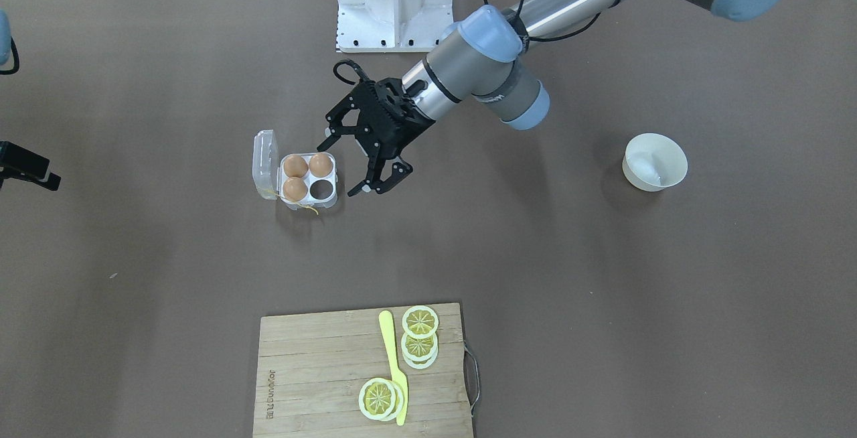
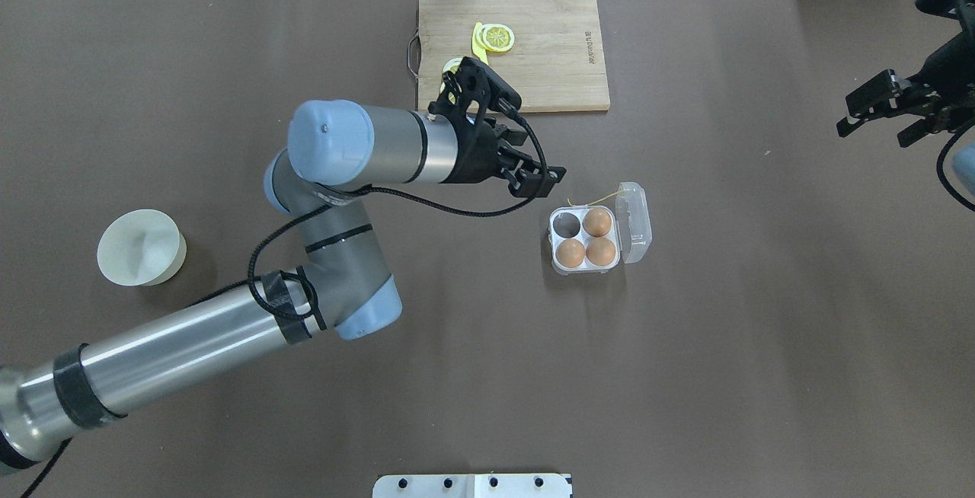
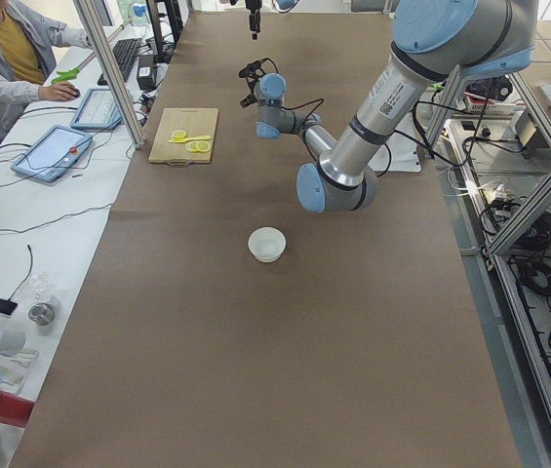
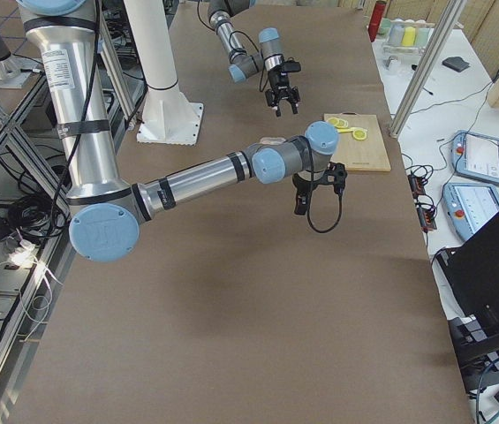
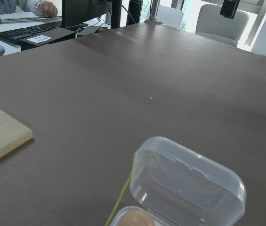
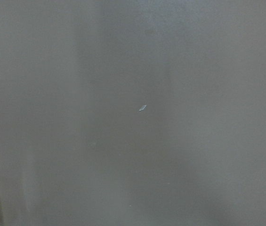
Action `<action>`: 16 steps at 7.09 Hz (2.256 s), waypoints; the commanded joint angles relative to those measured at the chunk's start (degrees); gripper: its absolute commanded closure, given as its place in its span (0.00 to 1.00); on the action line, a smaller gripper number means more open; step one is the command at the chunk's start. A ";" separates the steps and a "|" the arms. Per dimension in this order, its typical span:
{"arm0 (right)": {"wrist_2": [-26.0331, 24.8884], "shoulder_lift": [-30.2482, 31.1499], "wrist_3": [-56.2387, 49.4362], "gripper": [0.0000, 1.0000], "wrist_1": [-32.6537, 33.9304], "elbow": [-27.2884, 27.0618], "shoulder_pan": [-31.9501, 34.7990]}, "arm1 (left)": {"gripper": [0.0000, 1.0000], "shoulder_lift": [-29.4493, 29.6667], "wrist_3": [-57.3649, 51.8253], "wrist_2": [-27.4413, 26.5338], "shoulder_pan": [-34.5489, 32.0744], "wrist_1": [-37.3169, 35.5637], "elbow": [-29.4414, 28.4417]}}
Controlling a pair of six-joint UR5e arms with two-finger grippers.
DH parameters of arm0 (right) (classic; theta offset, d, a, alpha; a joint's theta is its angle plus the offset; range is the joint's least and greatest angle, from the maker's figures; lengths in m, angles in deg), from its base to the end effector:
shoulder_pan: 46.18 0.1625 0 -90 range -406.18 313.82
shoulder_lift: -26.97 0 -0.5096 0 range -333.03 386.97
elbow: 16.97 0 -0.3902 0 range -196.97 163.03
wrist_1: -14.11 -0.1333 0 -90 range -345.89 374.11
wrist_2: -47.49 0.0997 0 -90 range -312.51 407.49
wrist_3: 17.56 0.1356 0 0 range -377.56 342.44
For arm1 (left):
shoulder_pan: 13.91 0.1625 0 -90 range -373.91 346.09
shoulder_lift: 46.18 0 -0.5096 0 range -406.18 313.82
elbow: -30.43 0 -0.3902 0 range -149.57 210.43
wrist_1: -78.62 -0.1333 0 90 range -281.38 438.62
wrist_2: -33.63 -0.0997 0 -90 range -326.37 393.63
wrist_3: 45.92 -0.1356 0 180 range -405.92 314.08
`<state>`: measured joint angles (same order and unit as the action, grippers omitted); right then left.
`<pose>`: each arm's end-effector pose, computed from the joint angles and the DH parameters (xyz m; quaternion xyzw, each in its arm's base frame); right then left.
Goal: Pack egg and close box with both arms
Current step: 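Raise the left gripper away from the box while the right arm reaches in, then push the clear lid down over the eggs with the right gripper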
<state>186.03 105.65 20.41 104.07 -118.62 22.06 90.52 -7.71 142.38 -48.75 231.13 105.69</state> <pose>-0.1879 -0.5561 0.5536 -0.0429 -0.4398 0.0448 0.8959 0.6235 -0.5433 0.1960 0.4164 0.6029 0.2170 0.6450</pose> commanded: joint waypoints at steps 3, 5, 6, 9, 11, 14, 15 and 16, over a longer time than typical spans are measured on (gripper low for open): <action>-4.16 -3.44 14.31 0.47 -0.05 -4.16 -11.16 | 1.00 -1.62 15.95 26.12 -17.34 -3.80 1.64; -6.42 -5.63 18.44 0.48 -0.05 -4.35 -17.58 | 1.00 -1.70 16.90 28.10 -18.87 -3.88 2.00; -6.96 -6.51 19.07 0.49 -0.05 -4.69 -18.83 | 1.00 -1.70 16.90 28.10 -18.87 -3.89 1.91; -8.36 -8.26 22.48 1.00 -0.05 -4.52 -21.65 | 1.00 -1.79 16.81 28.18 -18.95 -3.80 2.35; -8.73 -8.97 22.50 1.00 -0.05 -4.61 -21.92 | 1.00 -2.23 16.81 28.18 -18.95 -3.71 3.22; -9.25 -10.56 23.46 1.00 -0.05 -4.08 -22.71 | 1.00 -3.02 16.72 30.62 -20.61 -3.45 4.10; -9.34 -11.69 24.25 1.00 -0.05 -3.91 -22.97 | 1.00 -3.11 16.72 31.43 -21.32 -3.62 4.37; -10.04 -13.62 25.30 1.00 -0.05 -2.51 -23.24 | 1.00 -3.11 16.72 31.44 -21.33 -3.54 4.37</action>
<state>176.60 93.93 44.60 104.02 -122.27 -0.84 87.48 9.01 173.33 -69.72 227.59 109.92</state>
